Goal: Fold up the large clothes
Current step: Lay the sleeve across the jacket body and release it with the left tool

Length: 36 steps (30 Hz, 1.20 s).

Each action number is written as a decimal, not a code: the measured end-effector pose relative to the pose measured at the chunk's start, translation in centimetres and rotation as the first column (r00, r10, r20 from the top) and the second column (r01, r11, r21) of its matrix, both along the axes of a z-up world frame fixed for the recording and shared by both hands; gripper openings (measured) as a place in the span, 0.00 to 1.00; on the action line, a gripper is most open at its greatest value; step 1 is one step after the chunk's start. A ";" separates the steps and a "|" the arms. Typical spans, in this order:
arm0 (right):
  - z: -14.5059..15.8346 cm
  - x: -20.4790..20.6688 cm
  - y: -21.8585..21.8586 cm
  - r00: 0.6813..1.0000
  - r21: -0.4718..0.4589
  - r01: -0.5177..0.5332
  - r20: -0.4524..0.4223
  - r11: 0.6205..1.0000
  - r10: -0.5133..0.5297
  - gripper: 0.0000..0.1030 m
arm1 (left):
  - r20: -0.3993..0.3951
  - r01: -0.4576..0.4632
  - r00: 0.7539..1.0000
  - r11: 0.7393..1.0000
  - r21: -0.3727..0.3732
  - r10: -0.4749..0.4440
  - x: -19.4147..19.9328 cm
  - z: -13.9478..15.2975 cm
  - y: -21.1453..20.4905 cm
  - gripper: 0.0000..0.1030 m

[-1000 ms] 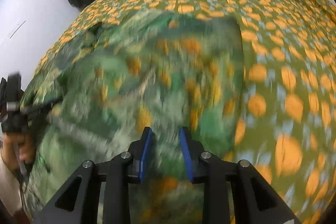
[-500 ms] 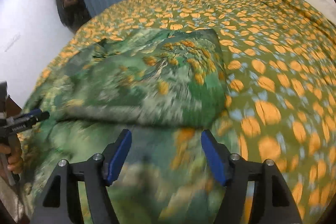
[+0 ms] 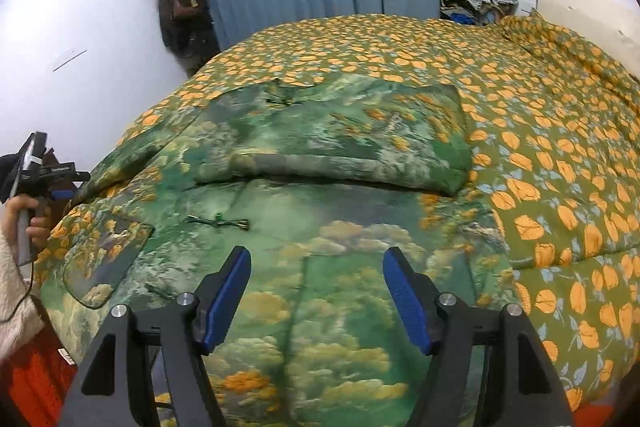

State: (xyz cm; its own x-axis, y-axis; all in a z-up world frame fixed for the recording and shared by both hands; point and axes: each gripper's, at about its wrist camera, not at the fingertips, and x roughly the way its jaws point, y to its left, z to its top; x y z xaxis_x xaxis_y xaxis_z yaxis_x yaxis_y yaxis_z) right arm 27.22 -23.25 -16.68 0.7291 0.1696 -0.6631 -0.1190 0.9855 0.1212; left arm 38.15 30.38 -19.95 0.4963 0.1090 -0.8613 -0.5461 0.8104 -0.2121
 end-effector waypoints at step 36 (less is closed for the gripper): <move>-0.6 -1.5 -0.9 0.998 0.031 0.016 0.058 0.999 -0.018 0.68 | 0.131 0.511 0.705 0.626 0.589 -0.697 4.6 11.7 -31.6 0.11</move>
State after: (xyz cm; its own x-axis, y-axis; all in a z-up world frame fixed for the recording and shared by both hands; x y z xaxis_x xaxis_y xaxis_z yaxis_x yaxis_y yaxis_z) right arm 25.71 -24.20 -17.27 0.7692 0.1766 -0.6141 -0.1103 0.9833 0.1447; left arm 42.78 -1.17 -8.25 0.8294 0.0219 -0.5582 0.1338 0.9624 0.2365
